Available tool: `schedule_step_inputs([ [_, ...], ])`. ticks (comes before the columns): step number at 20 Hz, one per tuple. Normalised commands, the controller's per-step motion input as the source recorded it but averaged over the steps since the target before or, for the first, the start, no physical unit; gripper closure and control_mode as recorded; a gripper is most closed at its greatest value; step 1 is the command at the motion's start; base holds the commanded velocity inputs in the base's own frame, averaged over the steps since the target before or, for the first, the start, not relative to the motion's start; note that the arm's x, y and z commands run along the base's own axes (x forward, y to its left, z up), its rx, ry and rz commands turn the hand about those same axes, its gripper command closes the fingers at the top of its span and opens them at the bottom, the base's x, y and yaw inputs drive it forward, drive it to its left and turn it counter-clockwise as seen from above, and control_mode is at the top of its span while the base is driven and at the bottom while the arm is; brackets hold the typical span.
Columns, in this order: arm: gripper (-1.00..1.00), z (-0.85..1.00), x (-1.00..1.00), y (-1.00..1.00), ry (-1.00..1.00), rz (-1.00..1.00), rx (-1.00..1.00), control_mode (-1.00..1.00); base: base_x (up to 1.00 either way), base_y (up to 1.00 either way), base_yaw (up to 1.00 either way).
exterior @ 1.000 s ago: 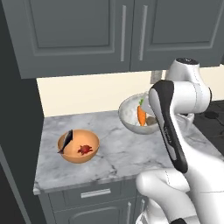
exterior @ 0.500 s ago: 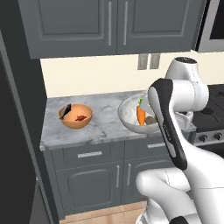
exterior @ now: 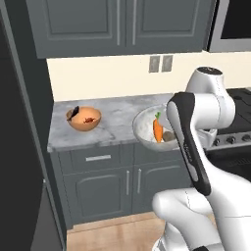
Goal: Place the bowl with the carrot and garlic on the top shelf of the fridge. Place the bowl with the fishs on the second highest shelf of the fridge.
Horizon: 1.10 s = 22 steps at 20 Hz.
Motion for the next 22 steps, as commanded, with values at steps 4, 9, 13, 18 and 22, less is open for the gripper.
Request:
schedule_step_inputs([
  [4,1.00,0.00,0.00,0.00,0.00,0.00,0.00,1.00,-1.00,0.07,0.03],
  [9,1.00,0.00,0.00,0.00,0.00,0.00,0.00,1.00,-1.00,0.00,0.00],
  [13,1.00,0.00,0.00,0.00,0.00,0.00,0.00,1.00,-1.00,0.00,0.00],
  [18,1.00,0.00,0.00,0.00,0.00,0.00,0.00,1.00,-1.00,0.60,0.07],
  [22,1.00,0.00,0.00,0.00,0.00,0.00,0.00,1.00,-0.81,1.00,0.24],
])
